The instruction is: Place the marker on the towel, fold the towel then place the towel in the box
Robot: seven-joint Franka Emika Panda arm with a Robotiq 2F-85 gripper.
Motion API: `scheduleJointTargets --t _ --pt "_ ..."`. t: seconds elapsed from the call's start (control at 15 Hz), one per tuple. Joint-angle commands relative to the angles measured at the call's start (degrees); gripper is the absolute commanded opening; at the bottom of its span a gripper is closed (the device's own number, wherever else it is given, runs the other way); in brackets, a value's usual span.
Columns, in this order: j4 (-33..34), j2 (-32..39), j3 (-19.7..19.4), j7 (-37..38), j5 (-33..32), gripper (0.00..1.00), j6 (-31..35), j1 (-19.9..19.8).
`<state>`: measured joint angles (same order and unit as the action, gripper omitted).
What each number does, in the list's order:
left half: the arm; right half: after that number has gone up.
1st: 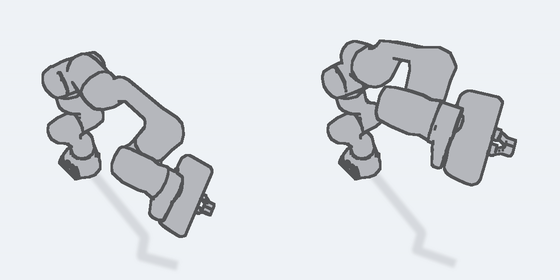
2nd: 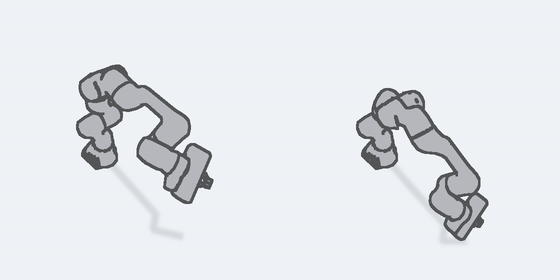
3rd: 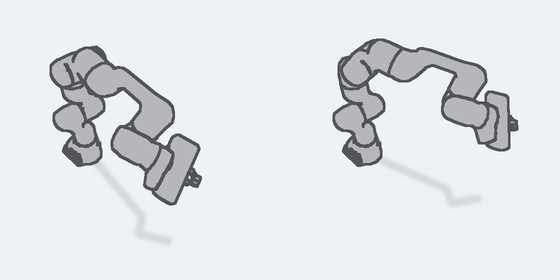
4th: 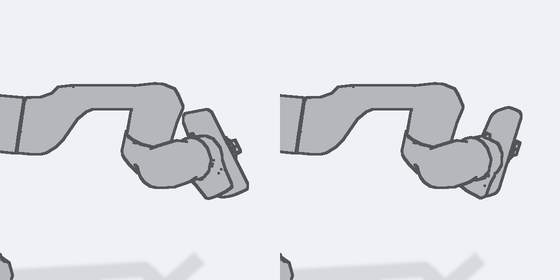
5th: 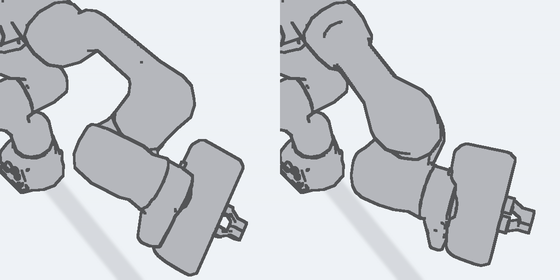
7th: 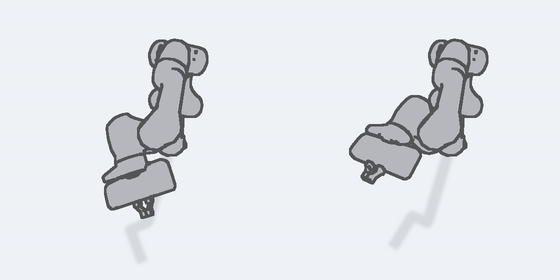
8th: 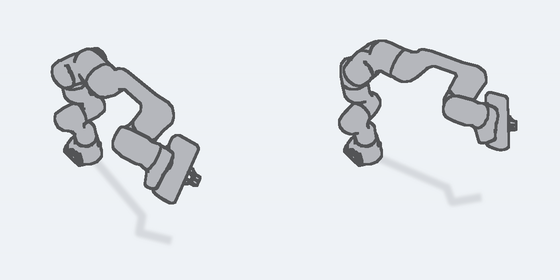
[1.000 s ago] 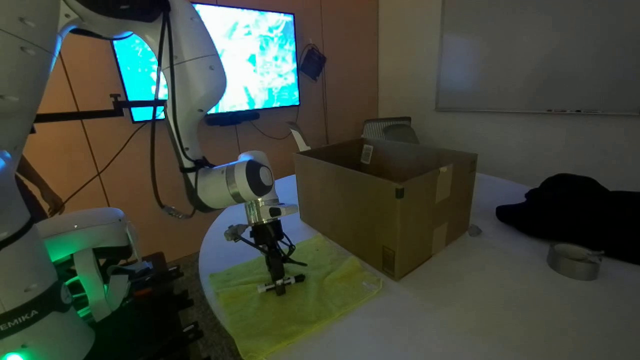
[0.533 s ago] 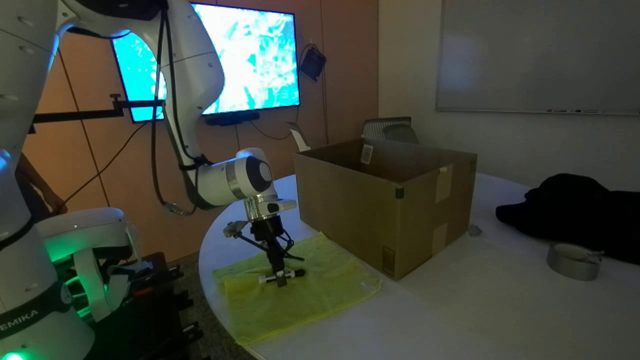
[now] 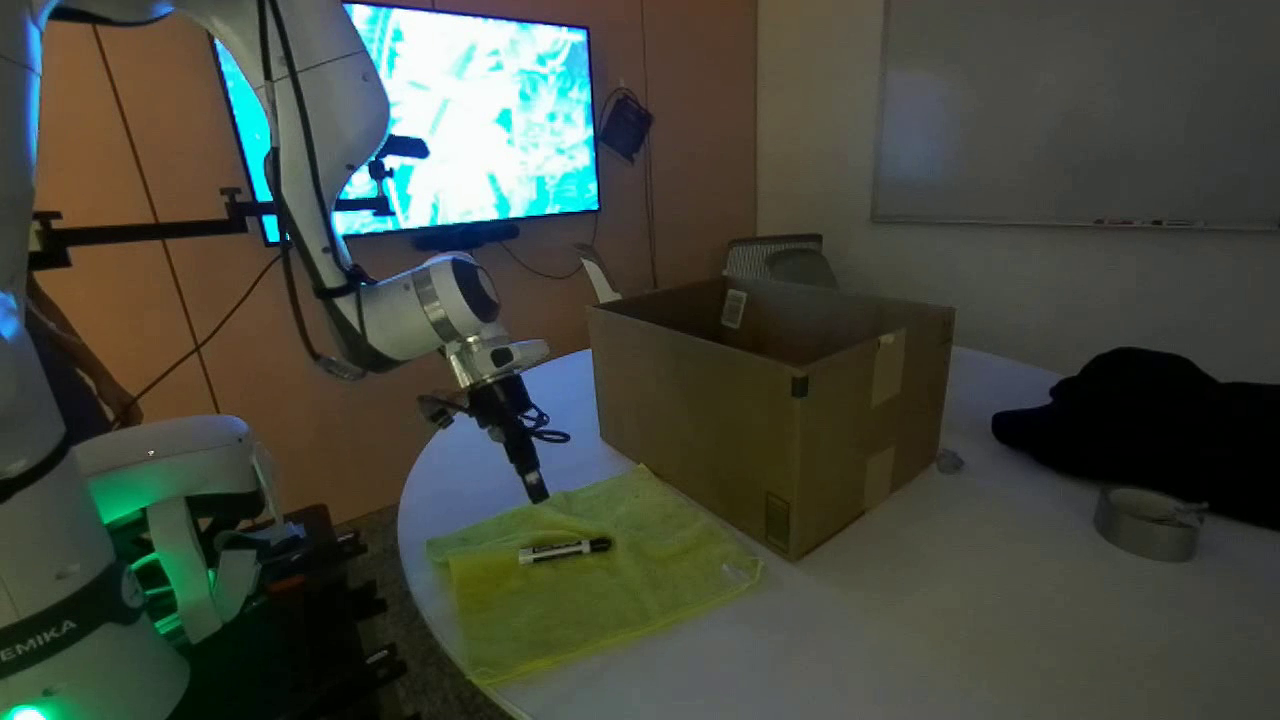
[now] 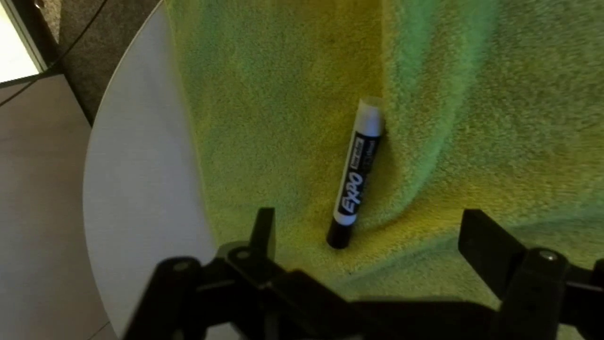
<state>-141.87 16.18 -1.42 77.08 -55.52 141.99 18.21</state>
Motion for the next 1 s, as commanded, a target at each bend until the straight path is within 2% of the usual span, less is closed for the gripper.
scheduleJointTargets --t 0.0,0.2,0.47,0.67,0.93 --pt "-2.0 -3.52 5.32 0.51 0.49 1.0 1.06 -0.96" --pt "-2.34 -1.92 7.91 -1.77 2.04 1.0 9.66 -2.49" --pt "-2.14 2.11 8.46 -5.72 3.2 1.0 20.17 -3.74" --pt "-1.34 5.7 9.45 -10.24 5.75 1.0 23.58 -5.58" --pt "0.52 10.12 12.19 -17.0 10.8 1.0 23.23 -8.84"
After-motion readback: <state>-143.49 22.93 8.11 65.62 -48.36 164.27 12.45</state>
